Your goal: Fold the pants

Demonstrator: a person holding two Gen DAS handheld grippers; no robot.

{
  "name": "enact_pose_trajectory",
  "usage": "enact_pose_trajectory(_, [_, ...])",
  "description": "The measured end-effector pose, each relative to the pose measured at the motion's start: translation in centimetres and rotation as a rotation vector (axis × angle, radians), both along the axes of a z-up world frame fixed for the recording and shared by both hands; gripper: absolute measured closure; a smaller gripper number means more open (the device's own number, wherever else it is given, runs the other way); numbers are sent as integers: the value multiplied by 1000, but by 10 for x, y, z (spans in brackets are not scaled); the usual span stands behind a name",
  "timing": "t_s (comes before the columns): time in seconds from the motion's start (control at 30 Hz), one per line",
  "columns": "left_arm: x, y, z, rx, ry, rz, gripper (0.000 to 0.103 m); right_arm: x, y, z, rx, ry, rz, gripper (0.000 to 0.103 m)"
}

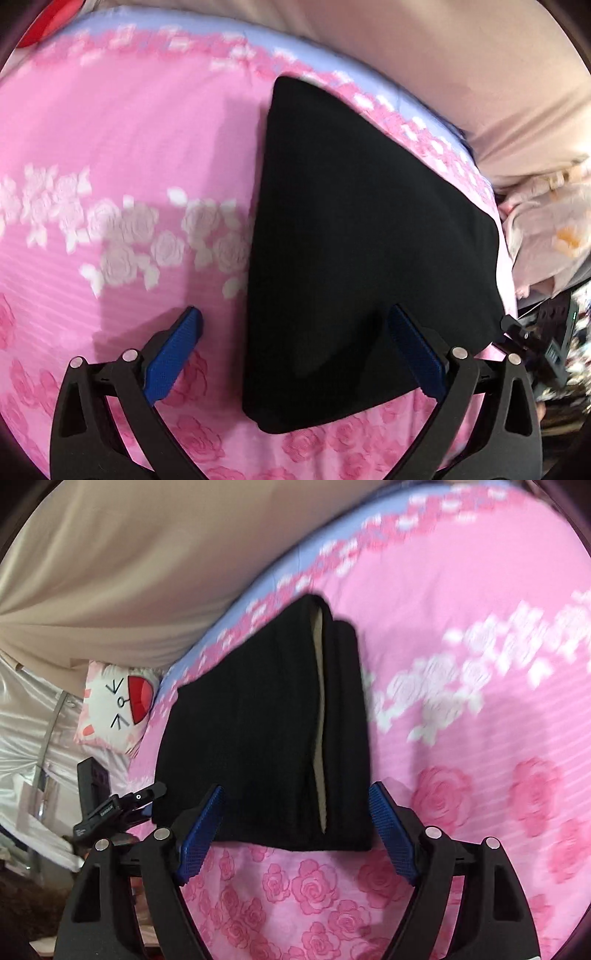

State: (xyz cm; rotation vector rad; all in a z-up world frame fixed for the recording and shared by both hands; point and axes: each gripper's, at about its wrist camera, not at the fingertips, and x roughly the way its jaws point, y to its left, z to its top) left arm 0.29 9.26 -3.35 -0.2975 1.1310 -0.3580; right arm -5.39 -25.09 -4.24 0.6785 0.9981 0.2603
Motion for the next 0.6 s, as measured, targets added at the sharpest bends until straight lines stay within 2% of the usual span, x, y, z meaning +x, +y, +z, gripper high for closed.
enact_pose_trajectory(0.07, [1,-10,-2,-16,10,-68,5,1,6,0,5,-14,15,16])
enact_pose_trajectory(0.23, [15,-33,-3,22,-26,-108,5,15,9,-4,21,-7,17,16])
enact_pose_trajectory(0.37, [33,-42,-5,57,-44,-83,5,27,6,-10,85,-38,6,15])
enact_pose_trajectory(0.5, [36,-48,-6,73,-67,-42,5,37,11,-9,55,-73,27,13])
enact_pose_trajectory(0.57, [36,-54,-6,97,-79,-30,5,41,18,-8,32,-102,44,5])
enact_pose_trajectory(0.6, [35,-56,-7,113,-85,-23,5,43,21,-7,21,-107,48,5])
